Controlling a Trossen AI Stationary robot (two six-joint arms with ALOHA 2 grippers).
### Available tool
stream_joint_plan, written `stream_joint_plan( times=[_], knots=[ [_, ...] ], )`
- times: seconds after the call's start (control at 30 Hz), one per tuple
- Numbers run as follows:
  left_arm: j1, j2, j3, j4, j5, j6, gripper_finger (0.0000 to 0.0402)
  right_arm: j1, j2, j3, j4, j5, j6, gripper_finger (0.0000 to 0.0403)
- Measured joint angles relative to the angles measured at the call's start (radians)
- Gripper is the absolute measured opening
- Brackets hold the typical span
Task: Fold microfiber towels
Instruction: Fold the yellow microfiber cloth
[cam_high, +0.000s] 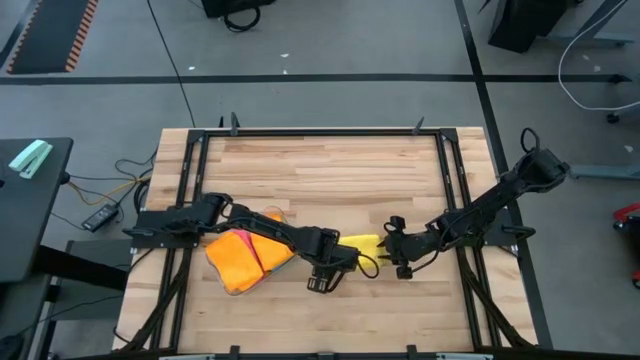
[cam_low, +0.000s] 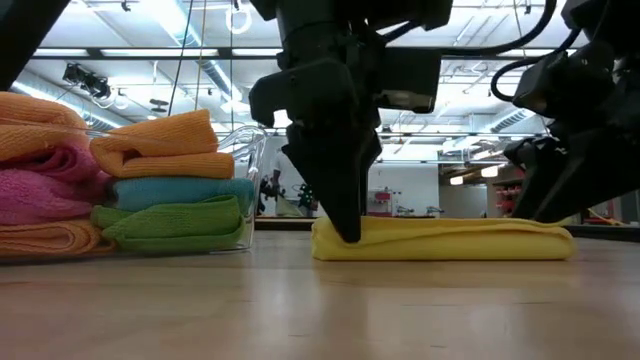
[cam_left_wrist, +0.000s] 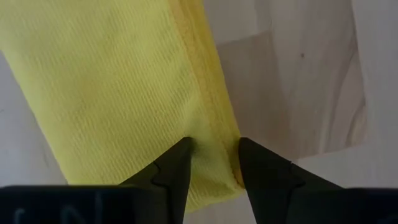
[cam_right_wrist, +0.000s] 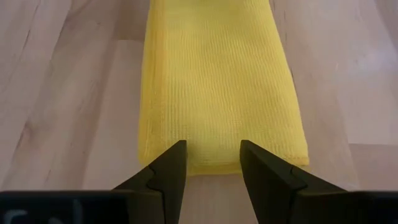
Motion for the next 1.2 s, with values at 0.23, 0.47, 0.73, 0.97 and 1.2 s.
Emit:
stream_joint_plan(
  times=[0.23,0.47,0.73,0.97,1.2],
  knots=[
    [0.001,-0.026,0.000,-0.019,0.000,0.001,0.0135,0.000,0.000,0.065,-0.085,-0.001,-0.046,0.0159],
    [0.006,-0.068,0.004,-0.018,0.001,0.003,0.0135,0.000,0.000,0.133,-0.116,-0.027,-0.054,0.0159],
    [0.039,-0.076,0.002,-0.024,0.000,-0.025,0.0128,0.018,0.004,0.134,-0.036,-0.045,-0.049,0.0159],
    [0.057,-0.061,-0.050,0.011,0.000,-0.034,0.0117,0.033,0.107,0.134,0.069,-0.030,-0.036,0.0159],
    [0.048,-0.041,-0.061,0.035,0.000,-0.033,0.0121,0.026,0.253,0.134,0.106,-0.030,-0.008,0.0159]
  ],
)
